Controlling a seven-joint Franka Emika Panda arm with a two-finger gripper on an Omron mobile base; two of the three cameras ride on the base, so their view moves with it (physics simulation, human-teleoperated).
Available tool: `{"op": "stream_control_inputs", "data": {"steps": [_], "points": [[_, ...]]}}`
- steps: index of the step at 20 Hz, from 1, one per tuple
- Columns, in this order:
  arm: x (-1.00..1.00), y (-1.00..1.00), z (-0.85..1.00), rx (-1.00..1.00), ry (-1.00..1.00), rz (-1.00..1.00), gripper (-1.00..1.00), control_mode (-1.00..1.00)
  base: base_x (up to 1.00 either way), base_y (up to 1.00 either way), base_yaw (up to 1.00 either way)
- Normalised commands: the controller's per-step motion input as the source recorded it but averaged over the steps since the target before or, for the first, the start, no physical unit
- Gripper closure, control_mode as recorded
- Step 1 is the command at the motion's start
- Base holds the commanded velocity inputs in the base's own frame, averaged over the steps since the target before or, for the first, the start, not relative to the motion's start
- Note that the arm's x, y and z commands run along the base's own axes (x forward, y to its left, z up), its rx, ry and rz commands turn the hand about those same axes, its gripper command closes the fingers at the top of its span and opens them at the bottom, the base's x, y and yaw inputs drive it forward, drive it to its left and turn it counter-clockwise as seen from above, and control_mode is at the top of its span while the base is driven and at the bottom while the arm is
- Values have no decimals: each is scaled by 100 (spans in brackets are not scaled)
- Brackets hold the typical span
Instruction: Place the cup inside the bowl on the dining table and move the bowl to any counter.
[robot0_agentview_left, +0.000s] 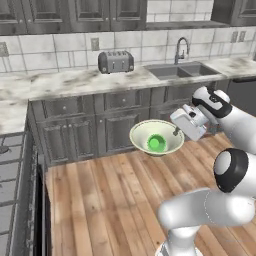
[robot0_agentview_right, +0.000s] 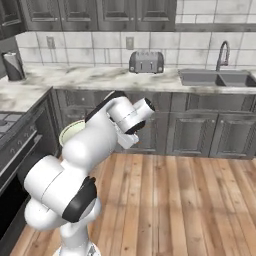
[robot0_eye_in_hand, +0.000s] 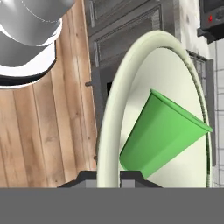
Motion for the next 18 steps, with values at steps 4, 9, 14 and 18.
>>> {"op": "stream_control_inputs", "data": {"steps": [4,9,14,18], "points": [[0,0,0,0,0,0,100,100,100,54,-5],[0,0,0,0,0,0,100,100,98,60,-7],[0,0,0,0,0,0,100,100,99,58,-3],[0,0,0,0,0,0,100,100,100,58,-4]]}}
